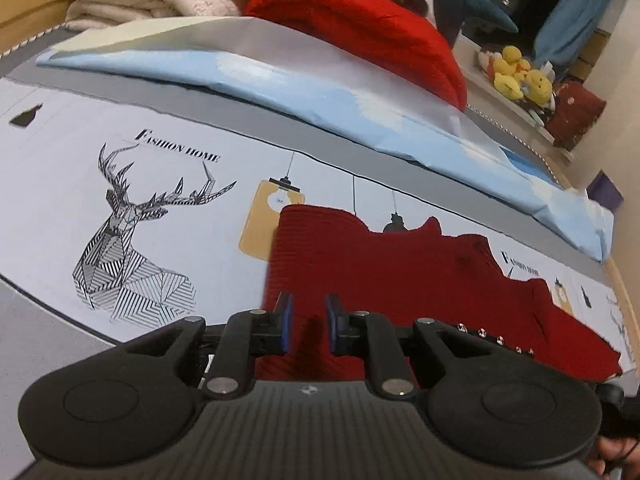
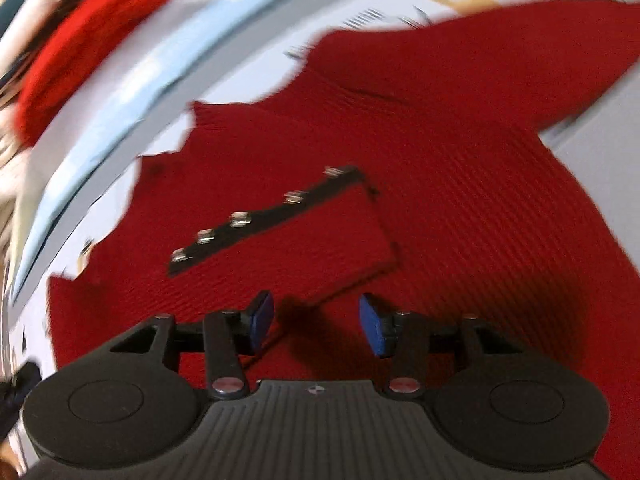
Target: Fold small clothes
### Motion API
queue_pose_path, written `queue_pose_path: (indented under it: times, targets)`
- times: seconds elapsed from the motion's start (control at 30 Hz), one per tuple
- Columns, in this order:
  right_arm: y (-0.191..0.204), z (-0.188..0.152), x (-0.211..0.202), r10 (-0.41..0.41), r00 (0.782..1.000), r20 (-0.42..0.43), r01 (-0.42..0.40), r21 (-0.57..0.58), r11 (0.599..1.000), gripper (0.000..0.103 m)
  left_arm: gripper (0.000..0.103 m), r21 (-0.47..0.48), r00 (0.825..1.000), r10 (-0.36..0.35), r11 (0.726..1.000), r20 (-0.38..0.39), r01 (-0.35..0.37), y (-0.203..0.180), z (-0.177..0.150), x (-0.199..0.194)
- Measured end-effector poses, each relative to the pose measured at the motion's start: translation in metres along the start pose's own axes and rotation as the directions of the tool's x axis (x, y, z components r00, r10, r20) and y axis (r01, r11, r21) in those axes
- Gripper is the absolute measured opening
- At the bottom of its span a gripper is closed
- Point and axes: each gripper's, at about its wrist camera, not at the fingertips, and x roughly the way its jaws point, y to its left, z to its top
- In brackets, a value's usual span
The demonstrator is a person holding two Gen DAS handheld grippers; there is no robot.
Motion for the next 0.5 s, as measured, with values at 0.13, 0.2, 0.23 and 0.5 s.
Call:
queue_pose_path:
  times: [0.13, 0.2, 0.23, 0.5]
  targets:
    - [0.003, 0.001, 0.003, 0.018, 0.998, 0.059, -0.018, 0.002, 1.0, 0.045, 0.021, 0.052, 1.0, 0.029, 0.998, -0.001, -0.029, -0.007, -0.008, -0.003]
    - [0.005, 0.0, 0.005, 0.005, 0.996, 0.089, -0.003, -0.026, 1.0, 0.017, 0.022, 0.061, 0.999, 0.037, 0.997, -0.003, -0.036, -0.012, -0.008, -0.005]
    - [0.005, -0.001, 0.006, 0.006, 0.995, 0.099, -0.003, -0.031, 1.0, 0.011, 0.022, 0.062, 0.999, 0.037, 0.997, -0.005, -0.036, -0.012, -0.008, -0.004]
    - [0.037, 0.01, -0.078, 0.232, 0.855, 0.464, -0.106, -0.283, 0.953, 0.008, 0.022, 0.081, 0.999, 0.035, 0.996, -0.022, -0.033, -0.013, -0.01, -0.001]
